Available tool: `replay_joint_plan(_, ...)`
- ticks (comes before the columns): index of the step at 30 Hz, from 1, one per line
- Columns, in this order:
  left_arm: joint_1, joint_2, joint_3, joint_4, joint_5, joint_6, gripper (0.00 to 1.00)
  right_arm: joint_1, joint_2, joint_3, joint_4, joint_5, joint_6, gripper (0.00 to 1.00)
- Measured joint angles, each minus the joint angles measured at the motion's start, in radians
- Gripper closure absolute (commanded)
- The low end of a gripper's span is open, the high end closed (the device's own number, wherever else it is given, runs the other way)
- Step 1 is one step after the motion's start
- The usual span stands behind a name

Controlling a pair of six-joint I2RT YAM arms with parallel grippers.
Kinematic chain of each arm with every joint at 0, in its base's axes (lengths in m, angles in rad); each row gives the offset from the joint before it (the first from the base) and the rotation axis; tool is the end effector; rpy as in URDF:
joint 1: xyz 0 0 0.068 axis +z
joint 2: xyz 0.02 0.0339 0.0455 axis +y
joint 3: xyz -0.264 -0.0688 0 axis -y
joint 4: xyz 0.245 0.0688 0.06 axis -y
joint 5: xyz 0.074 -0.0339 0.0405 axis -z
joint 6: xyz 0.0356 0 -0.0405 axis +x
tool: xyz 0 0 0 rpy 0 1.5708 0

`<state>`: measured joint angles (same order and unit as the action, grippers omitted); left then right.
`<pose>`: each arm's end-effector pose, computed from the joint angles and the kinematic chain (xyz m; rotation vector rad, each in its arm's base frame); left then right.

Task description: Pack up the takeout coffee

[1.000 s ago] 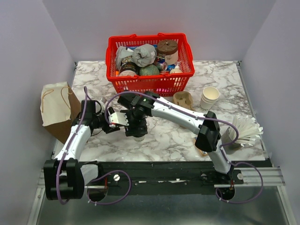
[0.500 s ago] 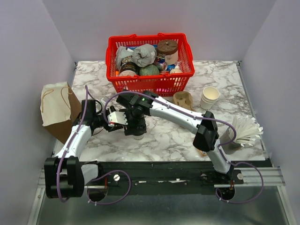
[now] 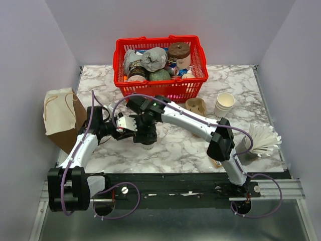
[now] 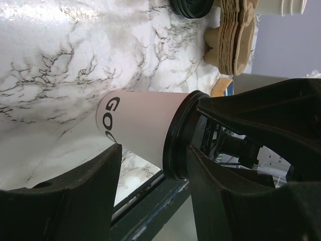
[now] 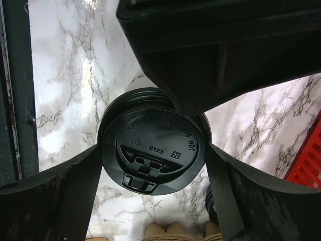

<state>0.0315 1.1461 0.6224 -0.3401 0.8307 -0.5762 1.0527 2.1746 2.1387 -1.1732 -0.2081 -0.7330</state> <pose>0.2178 -0.0194 0.2090 -0.3447 2.4023 -1.2552 0.2191 0.3993 0.2802 -2.2101 1.7113 0.3695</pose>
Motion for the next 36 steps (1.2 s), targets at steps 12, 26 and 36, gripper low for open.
replay_joint_plan(12, 0.001, 0.003, -0.05, 0.084, 0.056, -0.032, 0.37, -0.008, -0.009, -0.017, 0.025, -0.005, 0.027, 0.12)
replay_joint_plan(26, 0.001, 0.001, -0.064, 0.115, 0.064, -0.043, 0.36, -0.008, -0.009, 0.005, 0.016, 0.036, 0.003, 0.12)
replay_joint_plan(36, 0.001, -0.002, -0.079, 0.138, 0.069, -0.057, 0.36, -0.008, -0.009, 0.009, 0.011, 0.046, -0.014, 0.11)
